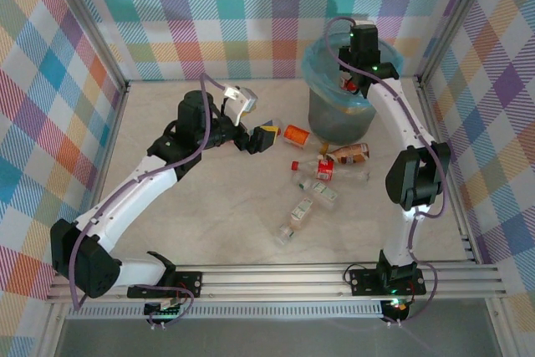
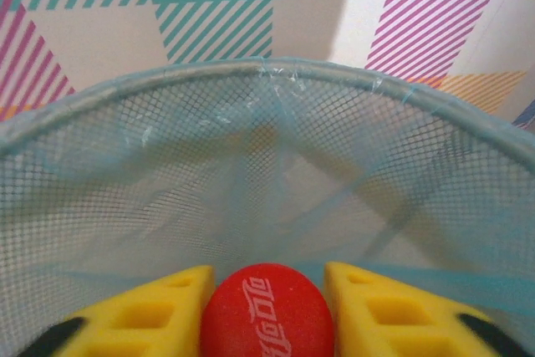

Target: Put the plastic bottles in the bin

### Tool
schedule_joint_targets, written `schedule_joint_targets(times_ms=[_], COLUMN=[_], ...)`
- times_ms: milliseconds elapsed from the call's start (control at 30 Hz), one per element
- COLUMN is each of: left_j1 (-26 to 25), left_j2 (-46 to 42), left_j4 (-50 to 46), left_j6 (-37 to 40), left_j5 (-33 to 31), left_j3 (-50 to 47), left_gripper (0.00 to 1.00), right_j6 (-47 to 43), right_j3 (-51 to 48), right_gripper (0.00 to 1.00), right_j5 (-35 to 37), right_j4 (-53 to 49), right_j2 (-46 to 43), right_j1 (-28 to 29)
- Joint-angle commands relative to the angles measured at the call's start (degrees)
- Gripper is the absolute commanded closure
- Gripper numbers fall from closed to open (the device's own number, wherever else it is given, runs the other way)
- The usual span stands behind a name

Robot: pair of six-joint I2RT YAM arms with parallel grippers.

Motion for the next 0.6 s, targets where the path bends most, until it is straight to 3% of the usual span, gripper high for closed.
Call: schedule_joint_targets(times_ms=[0,233,567], left_j1=[-0.4,-0.4,-0.4], left_j2=[0.4,0.3,-0.7], left_j4=[1.2,0.9,0.8], left_j6=[-0.9,-1.2,-1.7], left_j5=[0.9,0.1,-0.6], left_j3=[0.1,0.1,-0.7], left_gripper=[0.01,0.01,0.01], right_j6=[3.0,7.4,12.0], right_j3=[0.7,1.1,-4.0], right_gripper=[0.49,0.33,0.22], right_j5=[-4.2,-4.4,-17.3], right_j4=[-5.8,-8.0,-5.4], right_j2=[1.1,-4.9,-17.6], right_j1=[0.6,0.7,1.1])
